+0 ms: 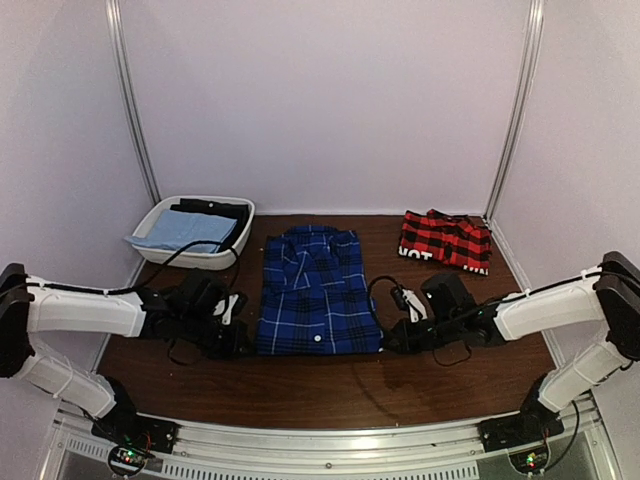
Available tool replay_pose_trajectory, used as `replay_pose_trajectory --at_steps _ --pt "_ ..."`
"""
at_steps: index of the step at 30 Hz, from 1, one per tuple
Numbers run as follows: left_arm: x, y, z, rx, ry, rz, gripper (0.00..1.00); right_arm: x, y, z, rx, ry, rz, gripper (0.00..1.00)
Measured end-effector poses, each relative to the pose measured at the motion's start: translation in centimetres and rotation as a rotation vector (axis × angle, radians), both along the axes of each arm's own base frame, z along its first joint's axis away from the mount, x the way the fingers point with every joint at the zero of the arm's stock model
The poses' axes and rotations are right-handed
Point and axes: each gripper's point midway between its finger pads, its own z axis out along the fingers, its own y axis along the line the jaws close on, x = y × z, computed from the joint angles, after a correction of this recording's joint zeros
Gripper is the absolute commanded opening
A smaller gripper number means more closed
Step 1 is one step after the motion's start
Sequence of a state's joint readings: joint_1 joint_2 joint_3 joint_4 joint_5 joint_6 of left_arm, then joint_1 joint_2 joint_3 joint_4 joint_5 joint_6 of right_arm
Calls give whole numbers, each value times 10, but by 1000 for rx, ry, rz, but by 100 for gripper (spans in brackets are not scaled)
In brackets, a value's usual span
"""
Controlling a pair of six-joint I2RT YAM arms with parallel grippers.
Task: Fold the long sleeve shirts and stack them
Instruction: Pick up the 2/3-rectangle-folded shirt from the center of the board, then fold the 2/3-rectangle-folded shirt at the center of the board.
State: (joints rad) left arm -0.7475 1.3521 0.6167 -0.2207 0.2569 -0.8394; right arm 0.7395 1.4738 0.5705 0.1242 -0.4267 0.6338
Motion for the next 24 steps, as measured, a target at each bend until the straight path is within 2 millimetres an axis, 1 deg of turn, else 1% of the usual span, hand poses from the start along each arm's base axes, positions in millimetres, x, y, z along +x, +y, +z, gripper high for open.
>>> replay_pose_trajectory --at_steps 3,6,10,12,14,17,18,19,21,22,23,24 --pt "-27 4 3 -6 15 -17 0 -28 1 4 9 11 29 0" --pt "-42 7 7 -9 28 -23 0 -45 2 9 12 22 41 0" --pt "-47 9 14 -8 26 -18 0 -53 2 20 13 17 37 0" --pt "-47 9 21 -4 23 -14 0 -51 3 31 16 8 31 0" --pt "-43 8 31 8 16 -11 0 -45 7 47 22 -12 20 0" --pt "-28 3 53 24 -3 -7 0 -30 16 73 39 -44 9 0" --pt "-19 0 63 23 -10 -4 0 -24 18 81 45 -54 4 0" --pt "-6 -3 72 19 -21 0 0 -13 22 90 56 -62 -7 0" --pt "24 -7 92 -4 -51 17 0 13 26 105 80 -75 -40 0" --pt "46 -8 103 -19 -70 30 0 33 26 112 95 -77 -66 0" --pt "63 -7 109 -25 -85 40 0 50 25 115 103 -83 -91 0" --pt "81 -6 114 -29 -99 50 0 73 23 119 112 -89 -122 0"
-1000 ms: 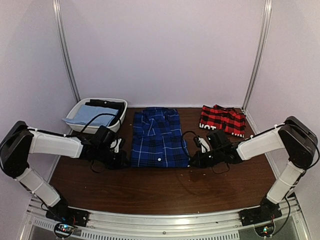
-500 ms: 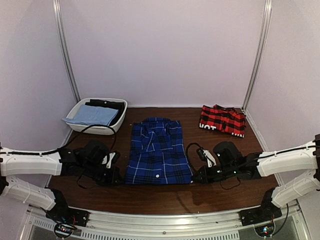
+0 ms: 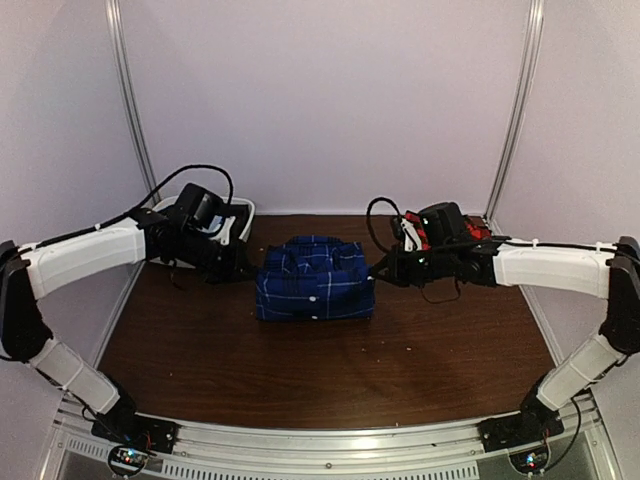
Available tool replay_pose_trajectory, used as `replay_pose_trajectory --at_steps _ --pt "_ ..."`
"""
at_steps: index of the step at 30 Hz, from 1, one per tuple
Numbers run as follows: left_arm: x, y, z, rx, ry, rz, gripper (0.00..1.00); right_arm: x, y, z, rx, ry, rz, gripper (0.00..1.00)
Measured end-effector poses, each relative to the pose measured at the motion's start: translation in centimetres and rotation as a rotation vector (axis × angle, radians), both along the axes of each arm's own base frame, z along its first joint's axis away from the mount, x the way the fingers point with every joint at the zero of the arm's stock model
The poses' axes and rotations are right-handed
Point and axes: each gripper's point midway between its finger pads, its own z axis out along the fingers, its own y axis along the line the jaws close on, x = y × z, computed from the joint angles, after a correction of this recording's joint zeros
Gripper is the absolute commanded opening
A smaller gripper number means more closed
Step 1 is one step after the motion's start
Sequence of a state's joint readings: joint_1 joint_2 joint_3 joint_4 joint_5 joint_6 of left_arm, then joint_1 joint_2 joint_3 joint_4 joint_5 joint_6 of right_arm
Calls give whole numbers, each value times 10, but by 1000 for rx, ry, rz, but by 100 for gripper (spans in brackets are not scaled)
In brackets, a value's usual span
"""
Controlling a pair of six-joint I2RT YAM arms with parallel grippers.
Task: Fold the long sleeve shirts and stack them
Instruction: Fold the 2/3-rectangle-folded shirt at the center of the board.
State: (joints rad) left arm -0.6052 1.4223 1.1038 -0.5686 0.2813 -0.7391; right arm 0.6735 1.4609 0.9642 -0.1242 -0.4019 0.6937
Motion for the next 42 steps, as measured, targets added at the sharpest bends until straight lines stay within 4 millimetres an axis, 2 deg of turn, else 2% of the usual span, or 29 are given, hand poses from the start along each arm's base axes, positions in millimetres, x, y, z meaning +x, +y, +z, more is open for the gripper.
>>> replay_pose_trajectory --at_steps 2,4,7,9,11,13,15,16,17,20,23,26,29,31,34,37,42 --pt "51 1 8 -9 -31 21 0 41 -1 2 13 -8 -42 0" --pt "102 -1 4 -16 -61 39 0 95 4 4 38 -23 -78 0" --pt "173 -5 -23 -1 -79 67 0 163 12 -4 73 -55 -115 0" --pt "214 -10 -52 13 -86 82 0 204 17 -21 89 -68 -138 0" --pt "238 -15 -84 31 -70 92 0 234 17 -47 92 -51 -160 0" --pt "250 -19 -112 45 -45 93 0 253 14 -84 83 -11 -179 0" --pt "254 -23 -134 55 -22 92 0 261 12 -116 64 28 -189 0" --pt "253 -24 -143 58 -10 90 0 260 11 -132 52 53 -191 0" --pt "255 -26 -142 49 -19 90 0 260 11 -140 54 57 -185 0" --pt "250 -30 -143 51 -31 87 0 256 11 -136 53 58 -178 0" --pt "232 -33 -144 44 -35 82 0 232 5 -140 34 78 -170 0" --pt "191 -34 -143 46 -9 68 0 191 -8 -141 4 113 -160 0" --pt "143 -36 -137 56 19 40 0 138 -29 -140 -22 150 -158 0" --pt "112 -38 -126 54 23 20 0 105 -41 -139 -32 166 -157 0" --pt "83 -38 -108 34 5 3 0 74 -56 -130 -29 173 -170 0" --pt "77 -33 -94 18 -24 18 0 64 -61 -114 -11 137 -176 0" --pt "85 -29 -86 14 -59 44 0 69 -60 -93 14 78 -182 0"
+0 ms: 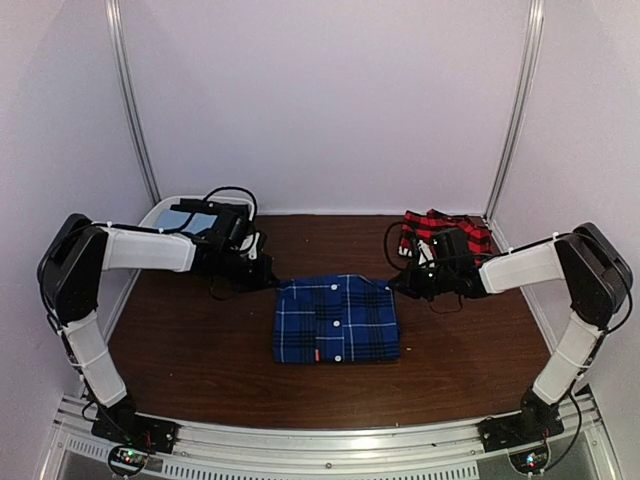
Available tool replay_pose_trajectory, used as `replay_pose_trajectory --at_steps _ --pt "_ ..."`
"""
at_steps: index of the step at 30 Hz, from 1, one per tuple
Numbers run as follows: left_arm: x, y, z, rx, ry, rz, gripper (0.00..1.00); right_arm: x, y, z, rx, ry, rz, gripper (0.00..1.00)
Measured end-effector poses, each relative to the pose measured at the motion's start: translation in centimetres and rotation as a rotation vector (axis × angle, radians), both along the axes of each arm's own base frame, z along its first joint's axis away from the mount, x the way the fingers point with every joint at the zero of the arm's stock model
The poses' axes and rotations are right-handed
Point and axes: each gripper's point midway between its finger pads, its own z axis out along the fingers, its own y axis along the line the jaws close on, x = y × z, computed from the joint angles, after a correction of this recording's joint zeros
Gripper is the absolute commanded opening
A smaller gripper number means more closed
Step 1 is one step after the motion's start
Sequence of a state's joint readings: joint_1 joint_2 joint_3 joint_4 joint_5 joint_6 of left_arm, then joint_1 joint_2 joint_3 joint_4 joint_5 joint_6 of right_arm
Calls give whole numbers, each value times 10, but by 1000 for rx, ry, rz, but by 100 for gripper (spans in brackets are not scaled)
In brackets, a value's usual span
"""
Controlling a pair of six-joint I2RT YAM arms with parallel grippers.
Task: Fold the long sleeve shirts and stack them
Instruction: Fold the 2/3-rectangle-folded shirt at the center of the board.
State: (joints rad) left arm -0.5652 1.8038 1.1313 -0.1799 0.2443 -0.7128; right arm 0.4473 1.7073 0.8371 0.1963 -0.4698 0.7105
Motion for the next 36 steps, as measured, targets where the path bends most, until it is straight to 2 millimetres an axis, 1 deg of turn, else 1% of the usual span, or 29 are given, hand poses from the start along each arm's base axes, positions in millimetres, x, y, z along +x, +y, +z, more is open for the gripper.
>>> replay_pose_trajectory --at_steps 2,4,5,6,7,8,9,10,11,14,16,18,20,21,23,25,27,29,30,32,34,36 --pt "3 2 0 0 -1 5 0 3 0 2 4 -6 -3 0" --pt "10 0 -2 1 -4 5 0 8 -2 3 5 -9 -12 0" --pt "15 -2 -3 2 -7 4 0 11 -3 3 5 -9 -17 5" --pt "22 -4 -4 4 -11 1 6 16 -5 1 4 -7 -25 13" --pt "27 -6 -6 5 -15 0 14 19 -7 -1 2 -5 -31 23" --pt "33 -8 -8 9 -18 -3 26 24 -9 -4 -4 0 -43 32" --pt "39 -9 -9 17 -24 -7 39 27 -11 -4 -10 0 -53 38" --pt "45 -10 -10 26 -29 -4 49 29 -14 -5 -20 2 -61 42" --pt "50 -9 -10 31 -35 -5 56 31 -17 -5 -31 2 -68 45" --pt "62 -6 -1 41 -63 13 59 40 -21 1 -72 -19 -88 48" --pt "68 -4 7 46 -86 22 57 44 -21 11 -102 -49 -92 47" --pt "67 -2 12 52 -92 27 48 43 -15 23 -128 -83 -78 45" --pt "65 -2 20 53 -101 27 39 39 -3 35 -146 -119 -46 44" --pt "63 -3 24 52 -109 21 33 36 8 41 -156 -137 -23 43" --pt "57 -9 34 44 -121 8 25 28 32 51 -168 -171 36 41" --pt "47 -21 43 31 -137 -24 18 19 56 59 -180 -202 96 39" --pt "37 -35 46 13 -134 -57 14 14 78 61 -189 -218 150 38" --pt "26 -48 44 0 -121 -95 12 13 91 53 -206 -216 188 36" --pt "20 -56 41 -7 -112 -119 12 15 94 45 -220 -206 198 36" --pt "15 -67 33 -11 -92 -149 11 18 94 27 -256 -176 209 36" --pt "17 -75 22 -11 -71 -166 9 24 92 8 -292 -146 215 35" --pt "23 -83 6 -1 -48 -174 9 29 90 -9 -323 -117 219 35"
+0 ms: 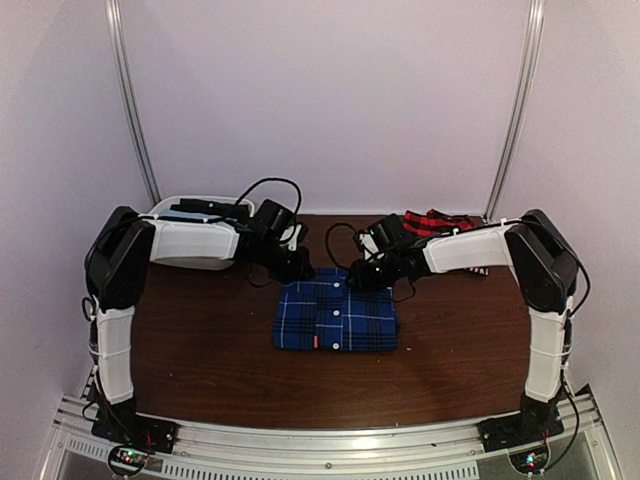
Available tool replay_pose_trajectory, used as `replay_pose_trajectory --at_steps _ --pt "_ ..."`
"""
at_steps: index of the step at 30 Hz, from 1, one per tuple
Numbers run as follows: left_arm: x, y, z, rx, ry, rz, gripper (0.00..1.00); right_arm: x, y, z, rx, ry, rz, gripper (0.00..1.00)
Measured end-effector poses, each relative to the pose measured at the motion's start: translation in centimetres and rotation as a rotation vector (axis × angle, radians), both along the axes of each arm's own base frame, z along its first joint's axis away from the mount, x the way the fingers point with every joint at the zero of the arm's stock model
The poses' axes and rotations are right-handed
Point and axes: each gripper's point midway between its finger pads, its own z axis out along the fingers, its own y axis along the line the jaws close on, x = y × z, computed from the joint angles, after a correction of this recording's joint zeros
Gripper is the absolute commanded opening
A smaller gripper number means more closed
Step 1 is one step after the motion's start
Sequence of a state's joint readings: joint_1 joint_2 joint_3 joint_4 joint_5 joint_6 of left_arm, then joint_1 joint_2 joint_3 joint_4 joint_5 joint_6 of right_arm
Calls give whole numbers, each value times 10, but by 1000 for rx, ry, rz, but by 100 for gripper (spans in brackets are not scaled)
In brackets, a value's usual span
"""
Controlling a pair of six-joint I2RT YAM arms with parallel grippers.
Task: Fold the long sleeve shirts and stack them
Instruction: Fold the 2/3-rectangle-folded shirt at the center of the board, then pick up the square-folded shirt from the center of the board.
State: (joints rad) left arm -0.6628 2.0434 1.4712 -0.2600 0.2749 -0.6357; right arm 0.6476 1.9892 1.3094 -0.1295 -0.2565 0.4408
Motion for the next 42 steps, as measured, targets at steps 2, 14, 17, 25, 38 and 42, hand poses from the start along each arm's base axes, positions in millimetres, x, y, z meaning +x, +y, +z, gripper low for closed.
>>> replay_pose_trajectory --at_steps 2,14,17,25,38,42 --pt "10 -6 -17 17 13 -3 7 6 -2 -12 -21 18 -2 35" --pt "52 1 -48 72 24 28 12 50 -44 -37 -34 68 -85 34" --pt "64 17 -50 94 26 58 15 53 -49 -37 -24 78 -92 34" --pt "79 55 -47 133 31 117 25 56 -58 -38 -18 83 -94 37" --pt "2 86 10 21 57 109 43 47 -69 45 -36 -59 -109 36" --pt "-27 86 -9 -6 127 84 47 30 -63 59 -26 -81 -87 31"
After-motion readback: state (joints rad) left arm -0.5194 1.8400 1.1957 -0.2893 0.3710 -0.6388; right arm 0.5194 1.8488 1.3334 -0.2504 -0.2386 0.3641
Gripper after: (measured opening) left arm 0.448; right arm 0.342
